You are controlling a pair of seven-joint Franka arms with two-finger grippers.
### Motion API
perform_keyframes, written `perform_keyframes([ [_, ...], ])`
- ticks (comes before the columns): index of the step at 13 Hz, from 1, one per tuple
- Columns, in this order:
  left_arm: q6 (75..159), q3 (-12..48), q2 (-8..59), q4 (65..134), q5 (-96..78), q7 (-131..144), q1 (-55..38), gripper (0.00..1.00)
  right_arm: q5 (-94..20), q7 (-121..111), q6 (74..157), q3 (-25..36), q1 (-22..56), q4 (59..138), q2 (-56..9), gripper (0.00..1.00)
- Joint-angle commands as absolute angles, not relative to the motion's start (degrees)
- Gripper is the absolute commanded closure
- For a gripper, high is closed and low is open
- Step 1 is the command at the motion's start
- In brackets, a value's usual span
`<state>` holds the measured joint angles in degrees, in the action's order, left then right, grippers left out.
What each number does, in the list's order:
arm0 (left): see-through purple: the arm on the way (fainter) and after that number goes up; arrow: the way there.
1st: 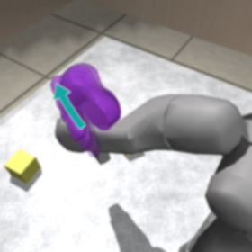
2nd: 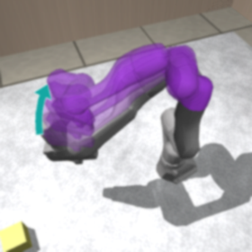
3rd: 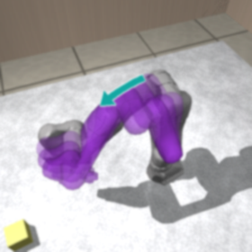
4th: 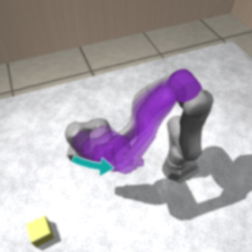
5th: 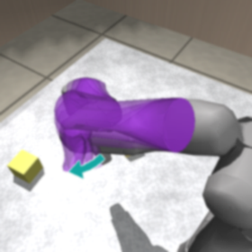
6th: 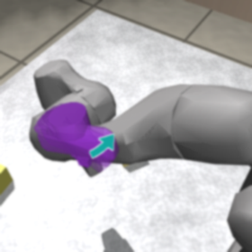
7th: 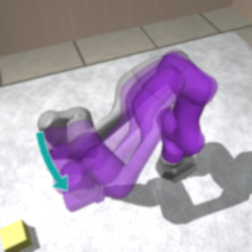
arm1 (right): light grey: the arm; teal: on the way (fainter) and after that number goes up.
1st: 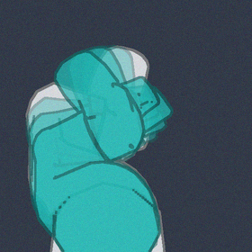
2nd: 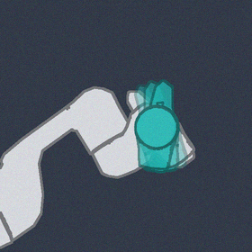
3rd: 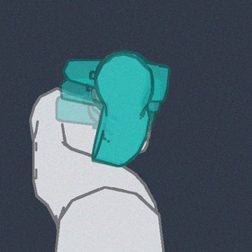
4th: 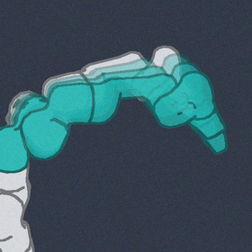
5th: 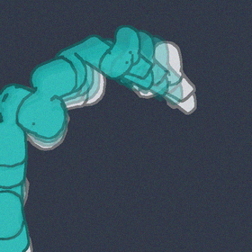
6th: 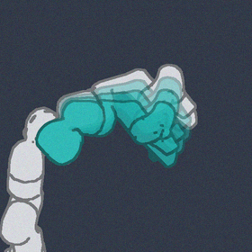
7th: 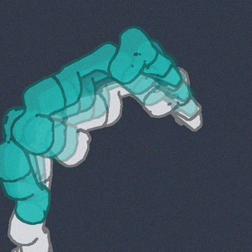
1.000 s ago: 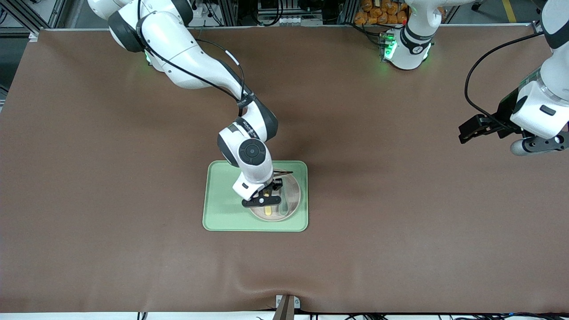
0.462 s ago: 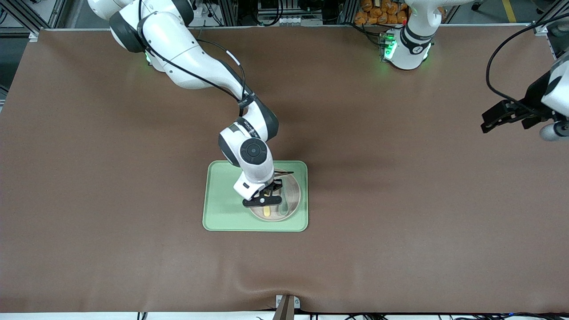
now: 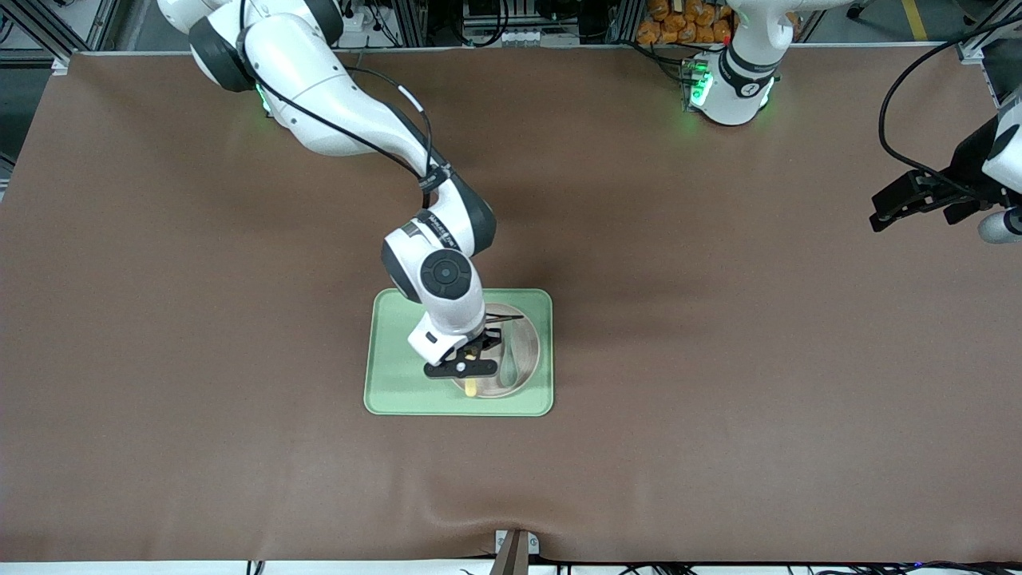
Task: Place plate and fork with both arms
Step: 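Lift the fork off the plate and set it on the tray beside the plate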
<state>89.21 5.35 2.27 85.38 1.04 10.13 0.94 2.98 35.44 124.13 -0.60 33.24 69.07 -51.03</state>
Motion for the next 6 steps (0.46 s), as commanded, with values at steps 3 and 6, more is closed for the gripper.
perform_keyframes([
  [3,88.5,3.3,0.8,86.0,0.3,9.4,-0.5,0.0,0.9,33.0,123.6,-1.7,27.9,76.4,-45.6,1.0],
  [6,88.5,3.3,0.6,86.3,0.3,9.4,-0.5,0.0,0.9,30.0,124.9,-1.6,25.8,82.4,-42.4,1.0],
])
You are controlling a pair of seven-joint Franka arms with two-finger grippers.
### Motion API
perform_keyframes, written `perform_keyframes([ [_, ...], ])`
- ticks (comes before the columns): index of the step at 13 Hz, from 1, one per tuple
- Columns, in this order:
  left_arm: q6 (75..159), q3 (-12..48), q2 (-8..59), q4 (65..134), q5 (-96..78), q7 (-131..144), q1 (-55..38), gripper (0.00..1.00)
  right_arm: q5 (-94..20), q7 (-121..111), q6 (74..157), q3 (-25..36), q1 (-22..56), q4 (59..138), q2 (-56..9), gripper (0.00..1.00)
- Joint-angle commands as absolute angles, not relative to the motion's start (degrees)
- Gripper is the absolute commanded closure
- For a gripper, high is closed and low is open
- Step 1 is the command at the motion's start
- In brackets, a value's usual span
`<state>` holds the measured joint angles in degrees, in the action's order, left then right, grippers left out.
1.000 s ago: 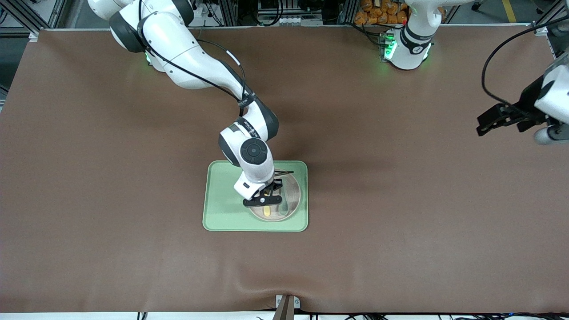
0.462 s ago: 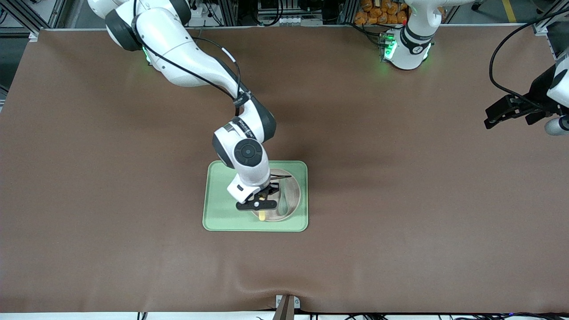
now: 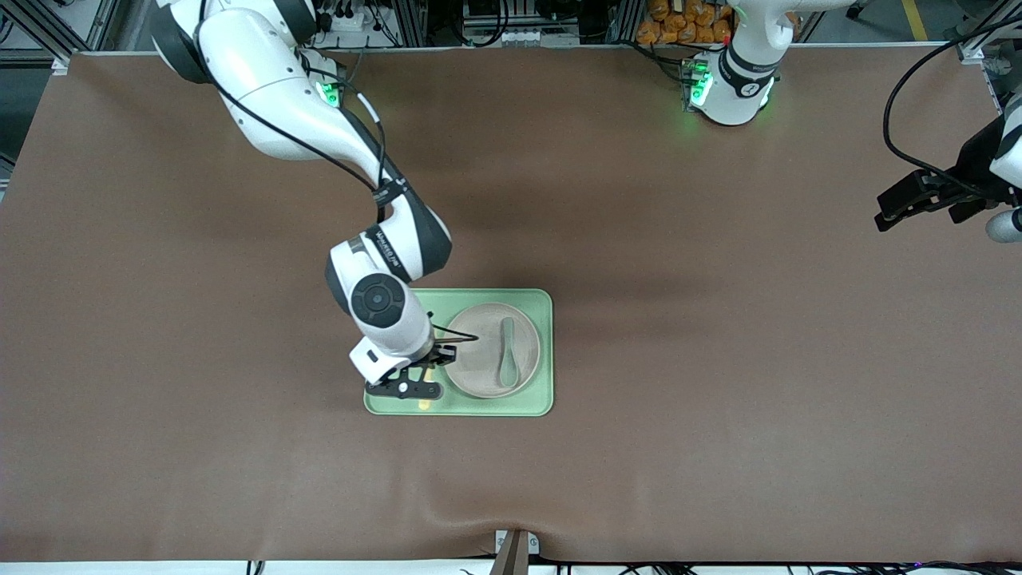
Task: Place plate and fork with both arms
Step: 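Lift the fork off the plate and set it on the tray beside the plate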
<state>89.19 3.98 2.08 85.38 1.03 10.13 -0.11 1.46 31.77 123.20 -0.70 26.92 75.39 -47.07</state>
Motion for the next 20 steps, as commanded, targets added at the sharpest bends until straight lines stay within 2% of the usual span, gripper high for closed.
perform_keyframes([
  [1,88.5,3.3,0.6,86.3,0.3,9.4,-0.6,0.0,0.9,28.8,127.2,-1.5,25.1,85.6,-41.2,1.0],
  [3,88.4,3.3,0.6,86.2,0.3,9.4,-0.6,0.0,1.0,27.1,135.1,-1.4,24.2,93.7,-39.1,1.0],
  [9,88.1,3.5,0.9,86.0,0.4,9.5,-0.7,0.0,1.0,29.7,137.0,-1.4,25.0,95.1,-39.5,1.0],
  [10,88.1,3.5,0.9,86.0,0.4,9.5,-0.8,0.0,0.9,30.2,137.3,-1.4,25.0,95.1,-39.6,0.95],
  [11,88.1,3.6,0.9,86.0,0.3,9.5,-0.8,0.0,1.0,30.3,136.9,-1.4,25.0,95.1,-39.6,0.78],
  [12,88.1,3.6,0.9,86.0,0.4,9.4,-0.9,0.0,1.0,30.3,136.7,-1.4,24.8,95.0,-39.6,0.5],
  [13,88.0,3.6,0.8,86.0,0.4,9.5,-0.9,0.0,1.0,30.3,136.7,-1.4,24.7,94.9,-39.5,0.31],
  [17,87.4,3.4,0.7,86.0,0.4,9.2,-0.4,0.0,1.0,29.7,134.1,-1.4,23.8,92.6,-37.5,0.11],
  [19,87.4,3.3,0.6,85.8,0.4,9.0,-0.4,0.0,1.0,29.4,125.9,-1.4,22.1,88.8,-35.1,0.0],
  [20,87.4,3.3,0.6,85.7,0.4,8.9,-0.4,0.0,1.0,29.3,121.3,-1.3,20.8,86.9,-33.6,0.0],
])
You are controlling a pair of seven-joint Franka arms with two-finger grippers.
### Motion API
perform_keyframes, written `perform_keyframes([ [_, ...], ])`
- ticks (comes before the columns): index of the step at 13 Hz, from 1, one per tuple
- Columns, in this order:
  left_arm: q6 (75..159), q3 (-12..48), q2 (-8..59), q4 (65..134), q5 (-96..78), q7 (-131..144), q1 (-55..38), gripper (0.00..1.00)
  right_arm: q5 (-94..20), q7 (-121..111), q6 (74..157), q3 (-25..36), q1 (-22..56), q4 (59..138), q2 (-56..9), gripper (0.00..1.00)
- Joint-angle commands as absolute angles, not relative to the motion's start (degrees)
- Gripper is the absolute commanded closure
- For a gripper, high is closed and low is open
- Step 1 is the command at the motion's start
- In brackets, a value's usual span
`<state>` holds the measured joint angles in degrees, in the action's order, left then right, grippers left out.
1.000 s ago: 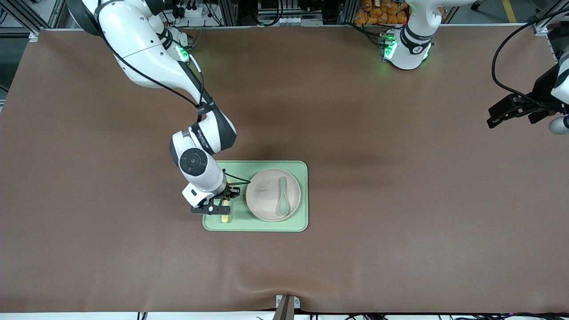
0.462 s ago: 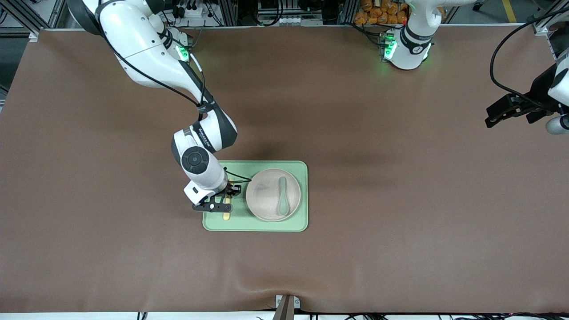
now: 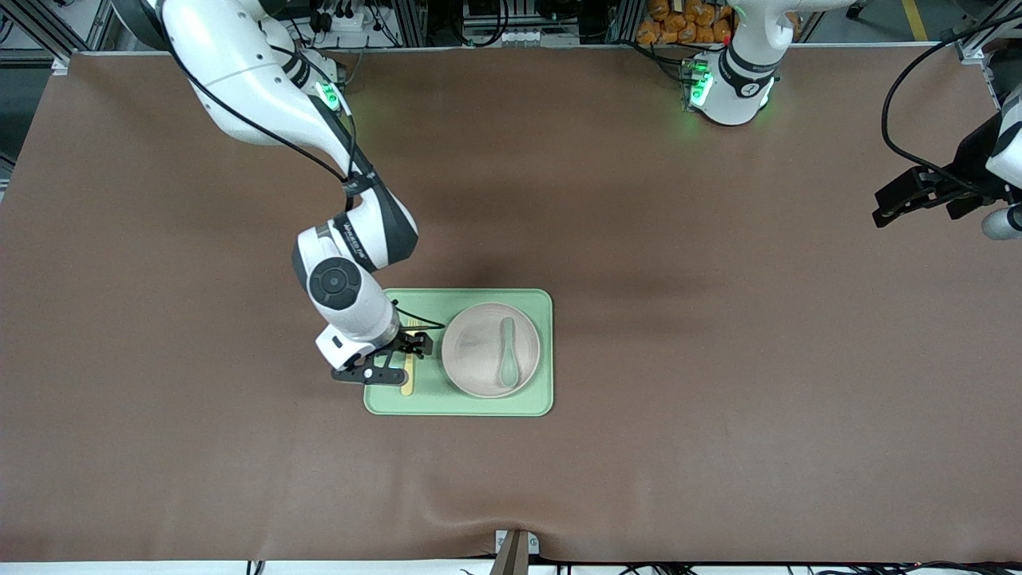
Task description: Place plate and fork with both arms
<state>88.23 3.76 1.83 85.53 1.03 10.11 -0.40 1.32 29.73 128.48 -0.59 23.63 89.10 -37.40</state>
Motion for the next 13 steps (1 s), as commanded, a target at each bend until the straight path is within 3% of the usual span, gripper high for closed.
perform_keyframes([
  [1,87.4,3.3,0.6,86.0,0.3,8.9,-0.4,0.0,0.9,29.3,117.8,-1.4,19.4,85.8,-31.8,0.0],
  [5,87.4,3.2,0.8,86.0,0.3,8.8,-0.3,0.0,0.9,23.6,105.5,-1.4,14.3,85.3,-24.2,0.0],
  [13,87.5,3.4,1.0,86.0,0.3,8.5,-0.4,0.0,0.7,6.7,91.2,-1.7,3.4,86.1,-10.7,0.0],
])
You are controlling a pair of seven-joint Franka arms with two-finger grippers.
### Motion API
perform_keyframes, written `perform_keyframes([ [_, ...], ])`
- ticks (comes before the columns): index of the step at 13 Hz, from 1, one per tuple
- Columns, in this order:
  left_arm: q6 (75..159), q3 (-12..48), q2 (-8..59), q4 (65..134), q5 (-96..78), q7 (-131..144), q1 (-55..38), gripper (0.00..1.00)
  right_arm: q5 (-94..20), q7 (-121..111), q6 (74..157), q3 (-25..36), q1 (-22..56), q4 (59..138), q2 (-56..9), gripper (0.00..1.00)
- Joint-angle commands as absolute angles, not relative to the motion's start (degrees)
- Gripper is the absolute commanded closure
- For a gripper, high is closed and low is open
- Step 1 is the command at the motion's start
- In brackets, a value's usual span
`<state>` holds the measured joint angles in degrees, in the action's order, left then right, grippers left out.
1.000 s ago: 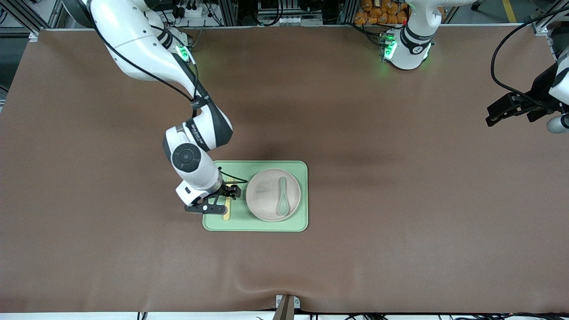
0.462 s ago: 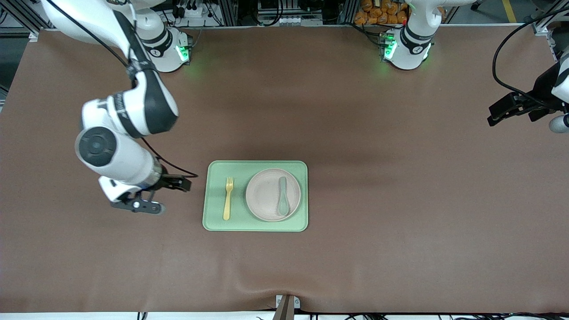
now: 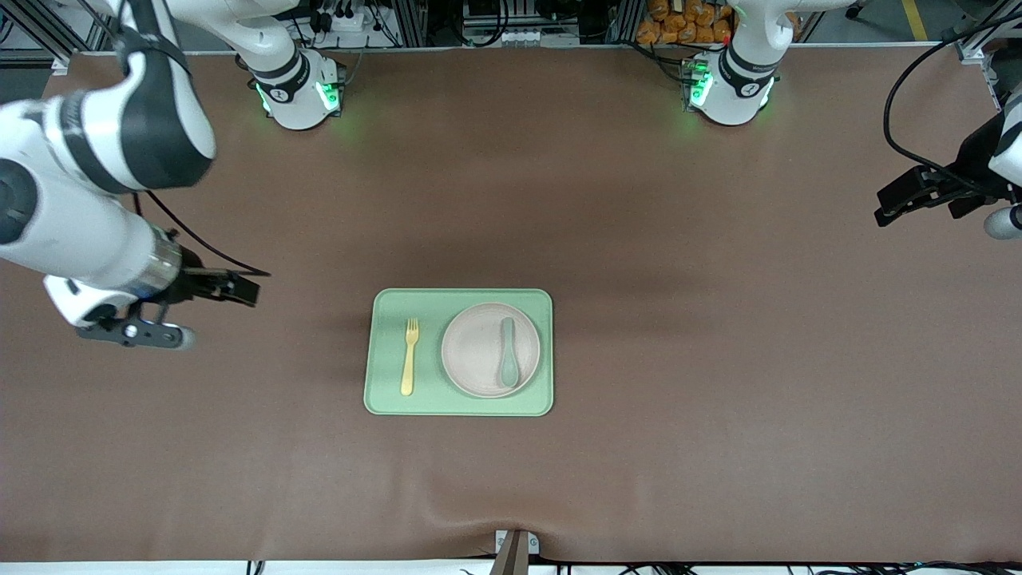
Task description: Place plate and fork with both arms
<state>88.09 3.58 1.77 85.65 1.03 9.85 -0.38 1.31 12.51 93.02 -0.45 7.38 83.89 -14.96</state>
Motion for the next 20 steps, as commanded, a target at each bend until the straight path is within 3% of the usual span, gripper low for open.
perform_keyframes([
  [1,87.5,3.4,1.0,86.0,0.3,8.5,-0.4,0.0,0.3,4.5,89.8,-1.7,2.1,86.2,-9.0,0.0],
  [4,87.5,3.5,1.1,86.0,0.3,8.5,-0.8,0.0,-0.9,2.2,89.6,-1.7,-0.6,91.5,-2.8,0.0],
  [6,87.5,3.5,1.2,86.0,0.3,8.4,-0.7,0.0,-1.1,2.3,94.2,-1.7,-0.3,96.8,0.8,0.0],
  [12,87.4,3.7,1.1,85.9,0.4,8.4,-0.9,0.0,-0.6,-2.5,85.7,-1.3,-2.0,90.4,-0.2,0.0],
  [20,84.8,5.8,0.6,85.8,0.6,8.3,-0.7,0.0,-1.1,-3.3,89.9,-1.3,-2.2,89.0,0.2,0.0],
])
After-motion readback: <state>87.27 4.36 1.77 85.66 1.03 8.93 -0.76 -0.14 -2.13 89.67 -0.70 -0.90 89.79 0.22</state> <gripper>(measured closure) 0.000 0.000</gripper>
